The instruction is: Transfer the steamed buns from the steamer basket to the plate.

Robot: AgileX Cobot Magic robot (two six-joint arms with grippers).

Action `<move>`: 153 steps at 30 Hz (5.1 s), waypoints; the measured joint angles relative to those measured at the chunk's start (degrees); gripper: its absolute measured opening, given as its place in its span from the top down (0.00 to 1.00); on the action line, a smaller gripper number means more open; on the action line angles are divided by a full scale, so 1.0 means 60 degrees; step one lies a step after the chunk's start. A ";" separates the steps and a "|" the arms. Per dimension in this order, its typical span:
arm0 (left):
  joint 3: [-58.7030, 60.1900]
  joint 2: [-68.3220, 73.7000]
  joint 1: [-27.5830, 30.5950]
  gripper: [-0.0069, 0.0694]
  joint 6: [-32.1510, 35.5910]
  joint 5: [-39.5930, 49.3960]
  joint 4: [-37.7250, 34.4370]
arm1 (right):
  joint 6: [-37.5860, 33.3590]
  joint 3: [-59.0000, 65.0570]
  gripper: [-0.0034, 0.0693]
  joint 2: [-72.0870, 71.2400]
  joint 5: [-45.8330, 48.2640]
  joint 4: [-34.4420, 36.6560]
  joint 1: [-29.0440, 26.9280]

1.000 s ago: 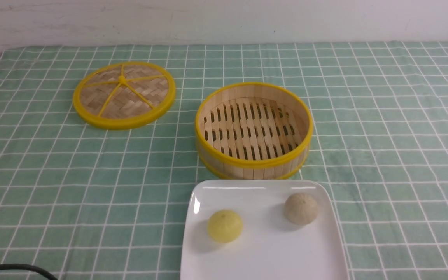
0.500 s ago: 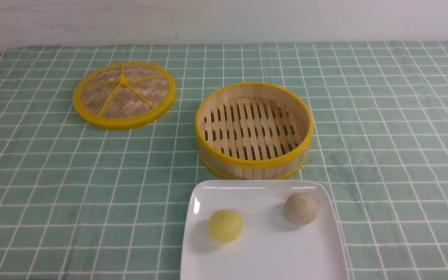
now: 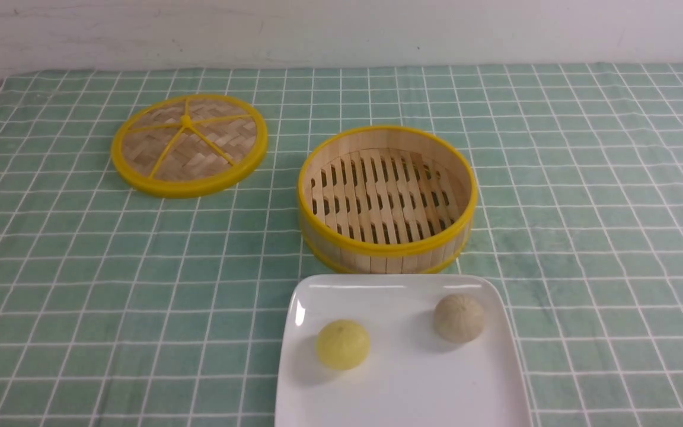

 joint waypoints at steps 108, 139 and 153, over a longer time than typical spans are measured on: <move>0.0000 0.0000 0.0000 0.55 0.0052 -0.0018 -0.0266 | 0.0000 0.0000 0.62 0.0000 0.0000 0.0000 0.0000; 0.0000 0.0000 0.0000 0.55 0.0052 -0.0018 -0.0266 | -0.3579 -0.0008 0.62 0.0000 0.0043 0.1433 0.0000; 0.0000 0.0000 0.0000 0.55 0.0052 -0.0018 -0.0266 | -0.3693 -0.0008 0.62 0.0000 0.0043 0.1533 0.0000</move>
